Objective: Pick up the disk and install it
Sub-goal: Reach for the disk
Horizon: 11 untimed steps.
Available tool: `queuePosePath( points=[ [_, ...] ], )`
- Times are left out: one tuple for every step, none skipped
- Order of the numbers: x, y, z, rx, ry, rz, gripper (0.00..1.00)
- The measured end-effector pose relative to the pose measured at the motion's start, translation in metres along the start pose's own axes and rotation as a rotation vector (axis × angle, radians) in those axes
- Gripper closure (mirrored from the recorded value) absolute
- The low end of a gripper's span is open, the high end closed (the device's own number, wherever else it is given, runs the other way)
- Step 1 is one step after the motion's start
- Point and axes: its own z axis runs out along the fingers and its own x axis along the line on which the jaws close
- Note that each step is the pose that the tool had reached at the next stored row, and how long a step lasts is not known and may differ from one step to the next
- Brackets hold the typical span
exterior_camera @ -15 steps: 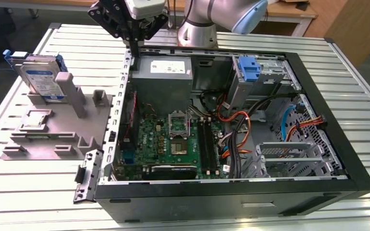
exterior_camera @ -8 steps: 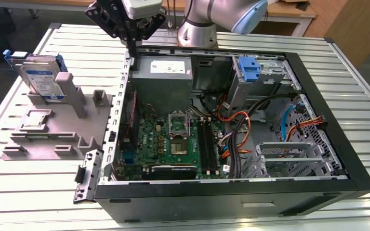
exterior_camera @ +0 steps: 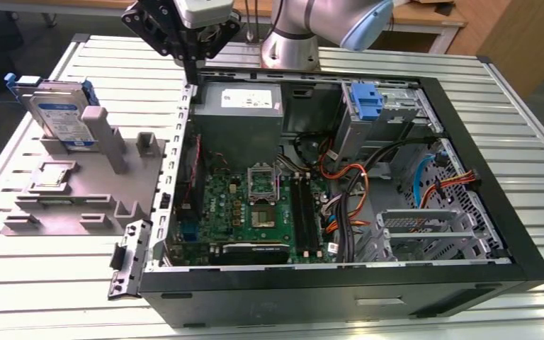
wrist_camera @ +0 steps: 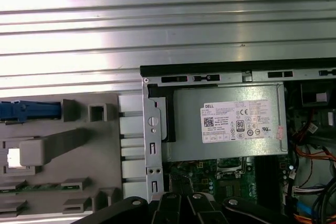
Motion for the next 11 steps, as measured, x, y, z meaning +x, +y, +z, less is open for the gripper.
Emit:
queuePosePath(
  points=[
    [0.0005,0.0000,0.0001,0.0000,-0.0001,0.000,0.90],
    [0.0009,-0.0001,0.0001,-0.0001,-0.0001,0.000,0.90],
    [0.0014,-0.0001,0.0000,0.0000,0.0000,0.000,0.90],
    [0.0018,-0.0001,0.0000,0.0000,0.0000,0.000,0.90],
    [0.0022,-0.0002,0.0001,-0.0001,-0.0001,0.000,0.90],
    [0.0026,-0.0002,0.0001,0.0000,0.0000,0.000,0.90],
    [0.0031,-0.0003,0.0001,0.0000,-0.0001,0.000,0.90],
    [0.0035,-0.0003,0.0001,0.0000,-0.0001,0.000,0.90],
    [0.0040,-0.0003,0.0001,0.0000,-0.0001,0.000,0.90],
    [0.0044,-0.0004,0.0001,0.0000,0.0000,0.000,0.90],
    [0.0048,-0.0004,0.0001,0.0000,0.0000,0.000,0.90]
  ],
)
